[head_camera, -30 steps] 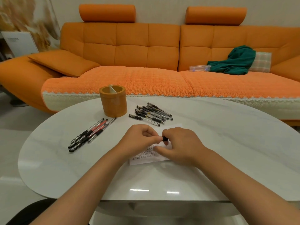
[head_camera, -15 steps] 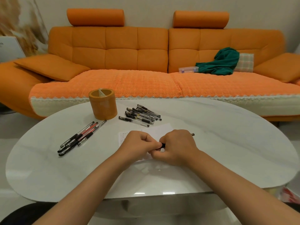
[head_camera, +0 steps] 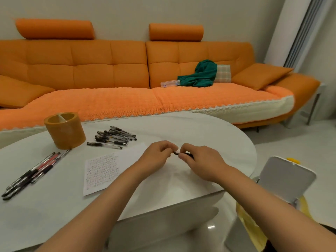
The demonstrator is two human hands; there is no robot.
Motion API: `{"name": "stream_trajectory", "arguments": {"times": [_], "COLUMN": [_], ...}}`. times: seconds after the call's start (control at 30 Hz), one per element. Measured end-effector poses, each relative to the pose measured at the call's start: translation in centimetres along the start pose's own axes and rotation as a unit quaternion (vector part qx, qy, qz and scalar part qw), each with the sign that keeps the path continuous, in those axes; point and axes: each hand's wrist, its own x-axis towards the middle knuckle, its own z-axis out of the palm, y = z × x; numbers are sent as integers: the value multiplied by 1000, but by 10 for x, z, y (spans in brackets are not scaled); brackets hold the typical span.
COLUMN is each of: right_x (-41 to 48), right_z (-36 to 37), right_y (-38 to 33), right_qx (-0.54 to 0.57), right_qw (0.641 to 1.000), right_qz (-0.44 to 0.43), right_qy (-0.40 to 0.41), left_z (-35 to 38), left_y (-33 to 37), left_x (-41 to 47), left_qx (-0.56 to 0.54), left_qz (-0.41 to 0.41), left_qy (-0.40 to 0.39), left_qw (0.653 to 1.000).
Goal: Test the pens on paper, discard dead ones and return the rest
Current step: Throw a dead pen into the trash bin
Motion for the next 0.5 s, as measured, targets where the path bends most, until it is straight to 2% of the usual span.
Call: {"name": "stream_trajectory", "arguments": {"times": [0.2,0.27,0.4,0.5], "right_x": [-29,-40,-69,-90], "right_z": [-28,-36,-39,-28], "right_y": [89,117,173,206], "right_qx": [119,148,224,204], "right_qw": [982,966,909,899], "right_qz": [134,186,294,336], "right_qy": [62,98,193,194], "left_z": [86,114,160,182], "left_y": [28,41,58,58], "left_x": [47,55,67,74], "left_qx": [132,172,278,330], "left_qz": [67,92,133,146], "left_qy": [-54,-65,-81,-77], "left_qw": [987,979,948,929]}}
